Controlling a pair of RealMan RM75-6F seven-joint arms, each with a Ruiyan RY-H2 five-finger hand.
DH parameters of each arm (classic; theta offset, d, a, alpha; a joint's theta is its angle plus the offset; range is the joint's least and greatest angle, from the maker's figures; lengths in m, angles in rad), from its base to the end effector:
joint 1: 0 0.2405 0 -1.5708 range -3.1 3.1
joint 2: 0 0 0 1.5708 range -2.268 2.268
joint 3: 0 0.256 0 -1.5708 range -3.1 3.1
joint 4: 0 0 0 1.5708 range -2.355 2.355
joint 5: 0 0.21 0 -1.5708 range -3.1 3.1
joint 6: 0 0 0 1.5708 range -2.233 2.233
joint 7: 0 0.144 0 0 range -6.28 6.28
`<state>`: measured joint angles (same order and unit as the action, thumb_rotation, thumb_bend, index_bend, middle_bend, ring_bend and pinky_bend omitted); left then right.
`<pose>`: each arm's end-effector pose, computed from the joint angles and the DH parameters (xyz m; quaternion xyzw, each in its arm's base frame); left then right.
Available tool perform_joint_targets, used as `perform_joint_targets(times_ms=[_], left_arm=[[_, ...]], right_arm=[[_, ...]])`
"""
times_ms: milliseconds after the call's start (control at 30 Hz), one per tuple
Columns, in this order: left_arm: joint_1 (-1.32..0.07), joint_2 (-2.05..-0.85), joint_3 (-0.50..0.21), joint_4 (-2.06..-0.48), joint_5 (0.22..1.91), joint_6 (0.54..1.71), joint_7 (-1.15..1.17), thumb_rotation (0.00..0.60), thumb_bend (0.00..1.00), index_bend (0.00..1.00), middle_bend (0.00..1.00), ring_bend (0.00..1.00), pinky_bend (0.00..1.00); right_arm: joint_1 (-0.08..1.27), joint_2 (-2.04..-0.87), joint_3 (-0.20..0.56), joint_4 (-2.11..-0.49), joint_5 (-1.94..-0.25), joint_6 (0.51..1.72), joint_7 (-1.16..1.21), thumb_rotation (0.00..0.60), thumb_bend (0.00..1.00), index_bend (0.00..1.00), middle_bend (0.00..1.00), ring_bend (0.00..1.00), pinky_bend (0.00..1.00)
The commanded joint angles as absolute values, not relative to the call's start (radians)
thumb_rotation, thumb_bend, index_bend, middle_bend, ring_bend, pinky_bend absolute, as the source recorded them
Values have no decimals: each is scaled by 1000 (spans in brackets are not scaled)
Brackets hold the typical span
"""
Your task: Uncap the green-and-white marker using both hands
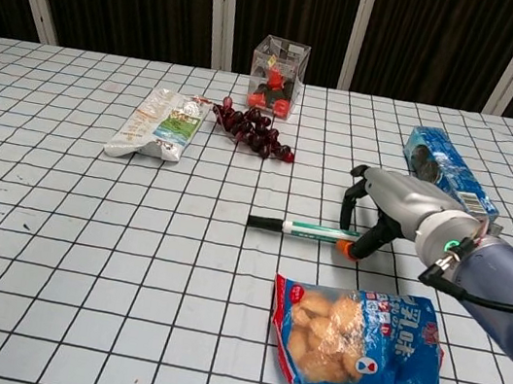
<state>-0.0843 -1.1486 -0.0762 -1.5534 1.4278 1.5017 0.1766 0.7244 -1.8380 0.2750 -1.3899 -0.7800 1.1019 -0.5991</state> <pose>-0.3264 0.1866 0.1655 -0.5974 -0.3313 -0.3261 0.6535 -0.1387 -0.3310 -0.0761 0.6579 -0.4811 0.3318 0.4750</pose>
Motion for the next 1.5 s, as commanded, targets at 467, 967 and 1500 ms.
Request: perform_joint_targets(times_ms=[467,967,1500], left_arm=[[-110,-1163,-80,-1589,1498,1523,169,600,467,19,0,0,34],[-192,-1212,-69,-1796,1626,1470,365,600,466,95,0,0,34],[-248,-1328,-67,-1809,1647,1407,450,600,466,167,12,0,34]], right_arm=[[660,-1690,262,-1616,-887,1145,-505,600,455,751,34,59,52],[762,-1710,328,-1924,-779,1366,-889,600,456,751,34,59,51],[928,-1859,453,-1862,-645,1405,-990,600,456,753,34,59,51]])
